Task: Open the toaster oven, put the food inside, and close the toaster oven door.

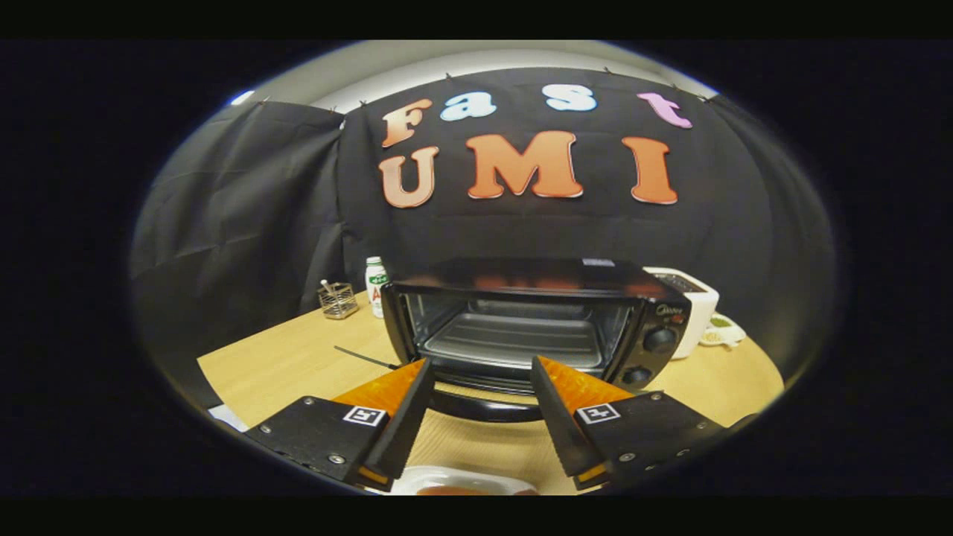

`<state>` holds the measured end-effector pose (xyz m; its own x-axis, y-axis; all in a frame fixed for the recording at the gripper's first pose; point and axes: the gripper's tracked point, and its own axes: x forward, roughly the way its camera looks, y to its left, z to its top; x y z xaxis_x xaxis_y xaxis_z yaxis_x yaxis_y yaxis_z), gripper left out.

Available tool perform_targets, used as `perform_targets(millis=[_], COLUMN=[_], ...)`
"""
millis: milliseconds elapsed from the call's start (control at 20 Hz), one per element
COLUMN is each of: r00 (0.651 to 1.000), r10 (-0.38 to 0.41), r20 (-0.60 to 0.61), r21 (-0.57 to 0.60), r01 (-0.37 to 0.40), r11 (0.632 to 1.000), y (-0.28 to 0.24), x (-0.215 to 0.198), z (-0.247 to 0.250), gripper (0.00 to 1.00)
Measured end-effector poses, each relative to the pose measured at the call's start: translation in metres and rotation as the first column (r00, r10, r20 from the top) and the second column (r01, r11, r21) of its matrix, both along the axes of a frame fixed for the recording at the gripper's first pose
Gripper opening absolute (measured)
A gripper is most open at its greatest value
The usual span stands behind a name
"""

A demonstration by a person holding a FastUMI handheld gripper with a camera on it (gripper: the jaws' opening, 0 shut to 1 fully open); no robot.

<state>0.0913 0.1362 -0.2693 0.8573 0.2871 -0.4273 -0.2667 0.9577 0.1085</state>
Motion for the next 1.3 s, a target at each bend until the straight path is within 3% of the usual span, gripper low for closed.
perform_targets(millis=[200, 550, 900, 1100, 1300], r00=[0.996, 0.959, 0.968, 0.985, 0.981], r10=[0.001, -0.032, -0.027, 0.02, 0.038], r20=[-0.094, -0.282, -0.251, -0.17, -0.189], r21=[0.059, 0.014, 0.028, 0.043, 0.062], r01=[0.004, 0.037, 0.035, -0.012, -0.027], r11=[0.998, 0.999, 0.999, 0.999, 0.998], y=[-0.003, -0.015, -0.022, -0.019, -0.019], x=[-0.023, -0.052, -0.057, -0.085, -0.12], z=[-0.029, -0.091, -0.082, -0.052, -0.051], gripper=[0.78, 0.77, 0.71, 0.73, 0.73])
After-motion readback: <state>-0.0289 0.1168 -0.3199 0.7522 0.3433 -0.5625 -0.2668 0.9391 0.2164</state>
